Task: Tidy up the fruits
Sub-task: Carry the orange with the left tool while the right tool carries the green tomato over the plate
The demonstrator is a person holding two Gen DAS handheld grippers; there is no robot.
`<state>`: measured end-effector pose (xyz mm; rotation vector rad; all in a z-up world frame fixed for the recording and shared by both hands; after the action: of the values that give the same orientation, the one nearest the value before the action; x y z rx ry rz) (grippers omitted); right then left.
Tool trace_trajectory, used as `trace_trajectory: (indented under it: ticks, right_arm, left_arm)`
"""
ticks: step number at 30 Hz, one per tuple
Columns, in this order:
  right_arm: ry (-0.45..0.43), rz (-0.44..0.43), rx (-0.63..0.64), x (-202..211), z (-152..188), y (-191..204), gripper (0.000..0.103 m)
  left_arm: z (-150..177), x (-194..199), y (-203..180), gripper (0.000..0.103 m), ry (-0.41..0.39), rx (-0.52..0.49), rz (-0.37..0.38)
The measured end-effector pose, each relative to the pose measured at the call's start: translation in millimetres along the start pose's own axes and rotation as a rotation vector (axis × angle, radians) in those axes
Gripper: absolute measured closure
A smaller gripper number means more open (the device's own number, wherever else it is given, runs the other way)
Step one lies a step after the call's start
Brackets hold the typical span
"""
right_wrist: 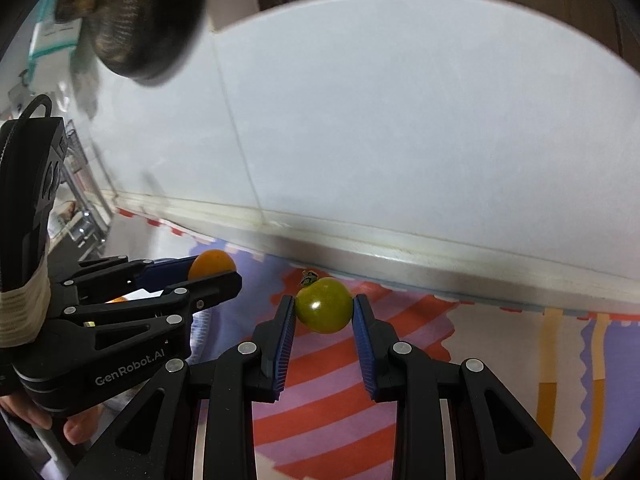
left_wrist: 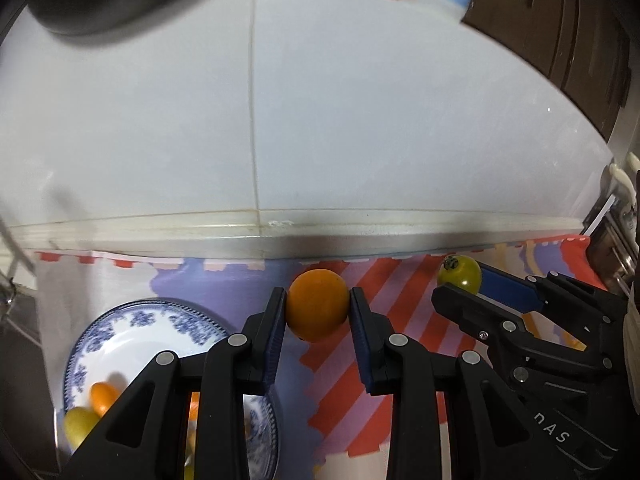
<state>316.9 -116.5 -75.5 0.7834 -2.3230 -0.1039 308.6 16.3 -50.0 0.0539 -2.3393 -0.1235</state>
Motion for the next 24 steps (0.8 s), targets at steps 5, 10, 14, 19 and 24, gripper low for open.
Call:
trace_trajectory:
  ticks: [5,10,14,19,24]
  right_arm:
    - [-0.022,-0.015,0.032,18.8,-3.7,21.1,0.073]
    - [-0.031,-0.033,0.071,27.9,-7.1,45.7,0.073]
    - [-0.034,-0.055,0.092,27.6,-10.5,66.2,0.073]
    - [-0.019,-0.094,0.116,17.0,-13.4,92.8,0.073]
    - [0.032,-0.134,0.138,-11.9,-14.2,119.3,0.073]
  left_arm:
    - [0.6,31.4,7.2,0.072,-0.05,0.025,-0.006]
    - [9.8,39.8,14.1,0.072,-0.073,0.053,-0.019]
    - [13.6,55.2,36.4,0.072,-0.089,0.069,-0.048]
    - [15.3,63.1,65.1,0.072,-0.095,0.077,-0.093]
    - [20.5,55.9,95.6,0.072,-0.075,0.086,-0.123]
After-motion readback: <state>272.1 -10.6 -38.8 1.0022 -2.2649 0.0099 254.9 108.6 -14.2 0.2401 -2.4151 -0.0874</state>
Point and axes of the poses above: each gripper's, at about its wrist camera, not at the fingertips, and x roughly against the way its jaws point, y to its left, z to its underside, the point moved 6 cm from there along -x, roughly the way its jaws point, and after that the axes turned 14 degrees about -z, right-handed, at the moved point
